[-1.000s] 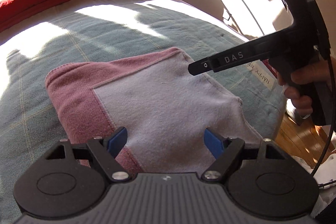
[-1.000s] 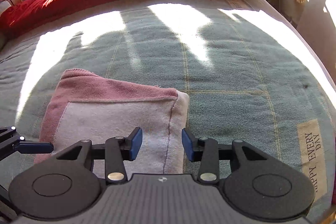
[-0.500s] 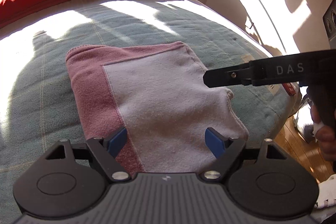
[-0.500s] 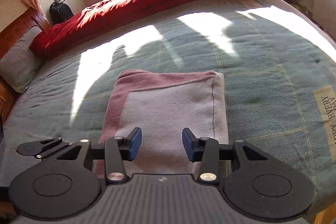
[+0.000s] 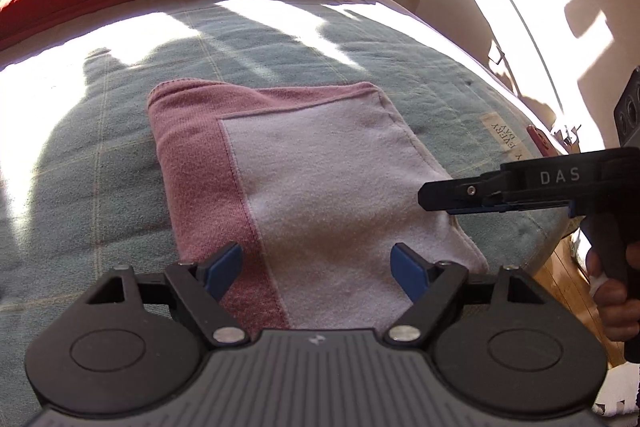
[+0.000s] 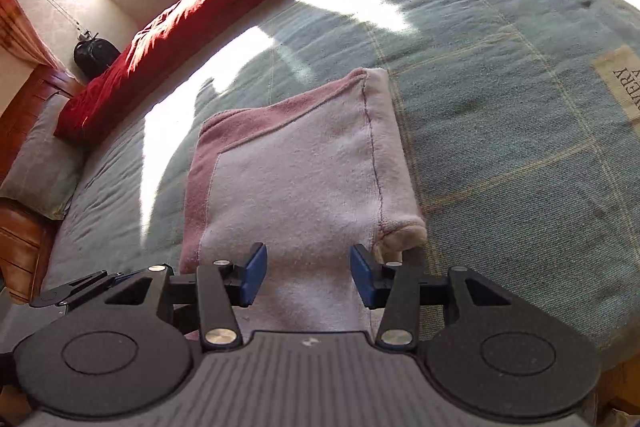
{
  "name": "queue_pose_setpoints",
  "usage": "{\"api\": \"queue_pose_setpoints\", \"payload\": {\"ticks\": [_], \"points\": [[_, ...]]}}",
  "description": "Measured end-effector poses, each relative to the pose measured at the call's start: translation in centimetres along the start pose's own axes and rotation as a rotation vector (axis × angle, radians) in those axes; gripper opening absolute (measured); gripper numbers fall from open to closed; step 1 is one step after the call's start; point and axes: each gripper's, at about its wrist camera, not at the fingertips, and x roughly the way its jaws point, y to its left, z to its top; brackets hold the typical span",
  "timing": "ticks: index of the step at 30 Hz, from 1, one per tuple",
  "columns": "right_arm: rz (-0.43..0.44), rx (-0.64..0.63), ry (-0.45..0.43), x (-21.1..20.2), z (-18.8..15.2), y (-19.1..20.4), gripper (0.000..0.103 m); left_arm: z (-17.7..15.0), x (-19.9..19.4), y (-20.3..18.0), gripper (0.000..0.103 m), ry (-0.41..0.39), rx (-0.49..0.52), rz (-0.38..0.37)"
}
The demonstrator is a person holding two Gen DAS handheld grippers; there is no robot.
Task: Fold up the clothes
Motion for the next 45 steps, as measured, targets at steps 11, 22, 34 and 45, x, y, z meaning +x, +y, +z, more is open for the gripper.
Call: {"api": "queue_pose_setpoints", "payload": {"ticks": [11, 22, 34, 45], "points": [[-0.003, 0.033, 0.108, 0.6, -1.9, -0.5, 0.057, -0.7, -3.3, 3.6, 0.082, 0.022, -0.122, 0.149], [0.204, -0.175, 0.322, 6.7, -4.4, 7.6, 0.065, -0.7, -7.5, 5.2, 0.084, -0.047, -0.182, 0.207], [0.038, -0.023, 0.143, 0.7, -2.8, 1.0, 0.069, -1.6, -6.9, 4.8, 0.084, -0.056, -0.201, 0.116], [-0.019, -0.002, 0.083, -0.3, -2.8, -0.1, 0.069, -2.1, -6.7, 4.2, 0.084, -0.056, -0.205, 0.079]]}}
